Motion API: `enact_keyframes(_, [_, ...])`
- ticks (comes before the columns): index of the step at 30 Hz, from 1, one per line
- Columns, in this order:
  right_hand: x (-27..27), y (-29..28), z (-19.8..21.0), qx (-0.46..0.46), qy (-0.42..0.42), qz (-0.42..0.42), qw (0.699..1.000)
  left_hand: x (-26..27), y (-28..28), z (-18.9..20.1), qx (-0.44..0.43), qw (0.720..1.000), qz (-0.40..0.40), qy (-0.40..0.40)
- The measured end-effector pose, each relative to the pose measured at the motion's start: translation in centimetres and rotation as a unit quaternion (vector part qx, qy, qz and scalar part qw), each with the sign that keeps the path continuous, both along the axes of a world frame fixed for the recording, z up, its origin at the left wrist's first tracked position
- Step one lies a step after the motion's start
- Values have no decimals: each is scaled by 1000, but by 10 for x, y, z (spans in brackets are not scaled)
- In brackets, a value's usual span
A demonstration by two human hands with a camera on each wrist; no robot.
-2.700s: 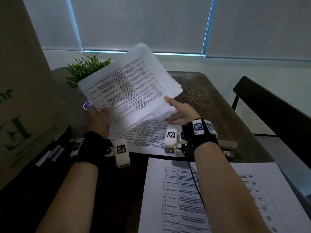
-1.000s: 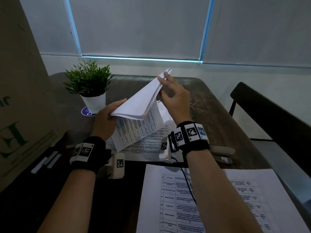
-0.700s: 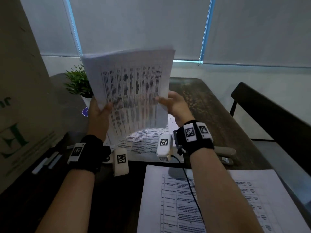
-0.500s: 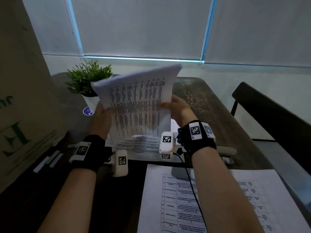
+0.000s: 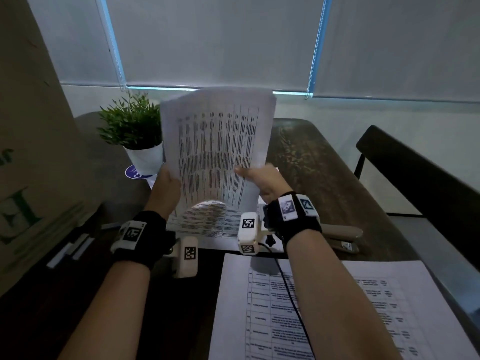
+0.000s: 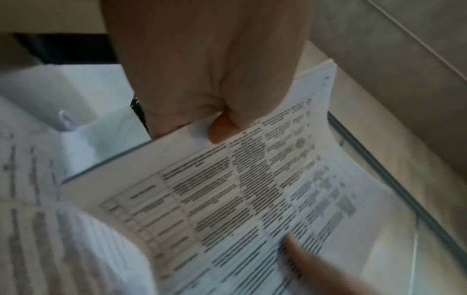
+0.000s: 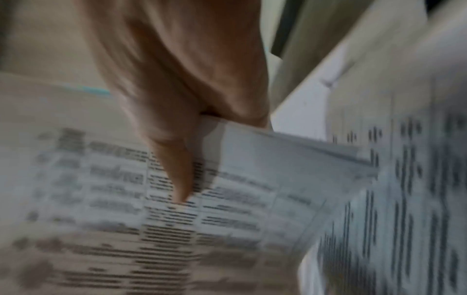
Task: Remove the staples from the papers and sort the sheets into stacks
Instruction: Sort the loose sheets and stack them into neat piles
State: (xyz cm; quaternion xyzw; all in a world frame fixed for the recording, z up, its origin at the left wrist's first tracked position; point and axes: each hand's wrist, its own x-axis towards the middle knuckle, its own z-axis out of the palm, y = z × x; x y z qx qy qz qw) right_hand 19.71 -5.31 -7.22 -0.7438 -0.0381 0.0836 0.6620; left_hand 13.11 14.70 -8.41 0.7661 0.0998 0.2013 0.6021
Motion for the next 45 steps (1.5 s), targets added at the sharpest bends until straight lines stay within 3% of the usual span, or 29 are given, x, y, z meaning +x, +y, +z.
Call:
enact_keyframes(5, [-1, 7, -19, -113, 11, 48, 992, 2, 5, -13, 31, 998, -33, 54])
enact_keyframes(10, [-10, 5, -7, -50, -24, 15, 998, -6, 3, -3, 48, 999, -16, 13])
enact_keyframes(12, [-12, 7, 1, 3, -90, -23, 996, -8, 6, -3, 48, 999, -11, 1])
enact_keyframes(15, [-12, 0, 20, 30, -258, -109, 960, -8, 10, -3, 21, 1000, -8, 0])
enact_keyframes(19, [-10, -15, 39, -50, -422, -130, 896, -12, 7, 0, 16, 1000, -24, 0])
enact_keyframes(24, [-9, -25, 45, -81, -425, -135, 892, -14, 5, 2, -18, 1000, 6, -20])
enact_keyframes(27, [-10, -29, 50, -82, -447, -152, 878, -13, 11, 2, -7, 999, -15, -47])
enact_keyframes(30, [-22, -26, 66, -59, -509, -146, 846, -15, 10, 9, 6, 993, -11, -117])
enact_keyframes(32, [-27, -25, 75, -54, -537, -124, 833, -16, 7, 14, -30, 988, -13, -148])
enact_keyframes(36, [-26, -24, 77, -174, -541, -151, 809, -14, 2, 11, -50, 989, -35, -136])
enact_keyframes(39, [-24, -21, 72, -172, -563, -117, 800, -14, -2, 10, -42, 990, -41, -129])
enact_keyframes(42, [-19, -19, 72, -155, -570, -139, 795, -13, -1, 8, -54, 989, -53, -128])
enact_keyframes(45, [-20, -19, 73, -147, -559, -159, 800, -7, 3, 0, -54, 995, -63, -61])
